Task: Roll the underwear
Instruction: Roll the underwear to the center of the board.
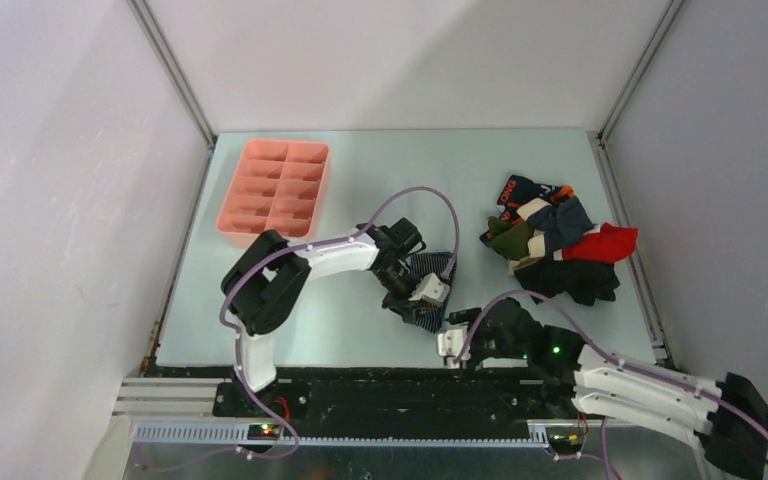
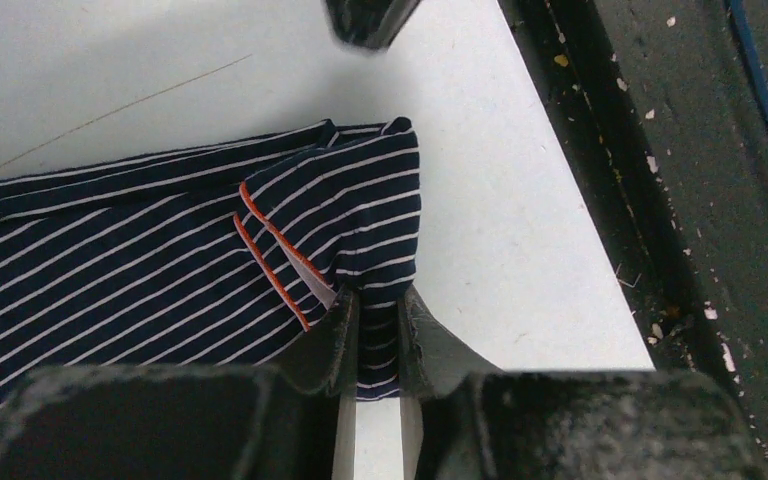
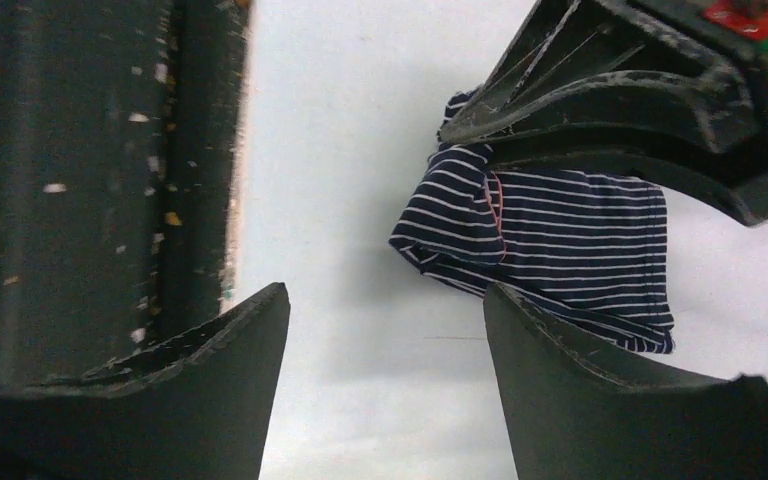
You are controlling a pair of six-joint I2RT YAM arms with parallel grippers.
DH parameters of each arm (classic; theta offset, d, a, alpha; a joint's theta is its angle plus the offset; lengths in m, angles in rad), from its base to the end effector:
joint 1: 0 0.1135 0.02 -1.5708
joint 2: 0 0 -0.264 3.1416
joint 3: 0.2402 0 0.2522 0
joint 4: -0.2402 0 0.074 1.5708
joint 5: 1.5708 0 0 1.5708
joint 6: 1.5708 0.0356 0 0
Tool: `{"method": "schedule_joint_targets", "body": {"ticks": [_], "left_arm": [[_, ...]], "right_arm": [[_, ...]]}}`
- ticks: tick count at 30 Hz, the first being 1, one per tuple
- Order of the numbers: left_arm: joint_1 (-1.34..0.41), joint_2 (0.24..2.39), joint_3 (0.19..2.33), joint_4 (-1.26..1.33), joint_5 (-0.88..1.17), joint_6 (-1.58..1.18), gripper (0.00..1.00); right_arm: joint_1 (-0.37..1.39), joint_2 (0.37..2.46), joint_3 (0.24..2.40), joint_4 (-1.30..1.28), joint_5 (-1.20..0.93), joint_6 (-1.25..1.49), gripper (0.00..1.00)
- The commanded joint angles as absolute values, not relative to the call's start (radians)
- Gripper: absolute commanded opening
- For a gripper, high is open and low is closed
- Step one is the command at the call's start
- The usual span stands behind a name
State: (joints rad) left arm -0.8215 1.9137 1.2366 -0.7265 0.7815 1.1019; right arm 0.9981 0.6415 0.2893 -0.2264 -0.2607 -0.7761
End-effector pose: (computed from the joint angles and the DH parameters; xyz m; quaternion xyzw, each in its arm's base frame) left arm 0.2226 -0.2761 0.1575 0.7739 0.5011 -0.3650 0.1295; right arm 0.0735 0.1309 0.1840 -0.7151 0.5028 0.1659 0.4564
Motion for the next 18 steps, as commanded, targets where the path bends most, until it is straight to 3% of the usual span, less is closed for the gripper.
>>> {"method": "schedule_joint_targets", "body": {"ticks": [1, 12, 18], "left_arm": [[-0.831, 1.975, 1.234, -0.811, 0.854, 1.033, 0.02], [-0.819, 2.021, 1.292, -0.847, 0.901, 1.013, 0.03], [-0.811, 2.026, 1.303, -0.862, 0.909, 1.023, 0.03]], "right_arm": [[1.053, 0.776, 0.283, 0.089, -0.091, -0.781, 0.76], [1.067, 0.974, 0.278, 0.229, -0.080, -0.785, 0.79], [1.045, 1.052, 0.301, 0.223, -0.127, -0.791, 0.71]]}}
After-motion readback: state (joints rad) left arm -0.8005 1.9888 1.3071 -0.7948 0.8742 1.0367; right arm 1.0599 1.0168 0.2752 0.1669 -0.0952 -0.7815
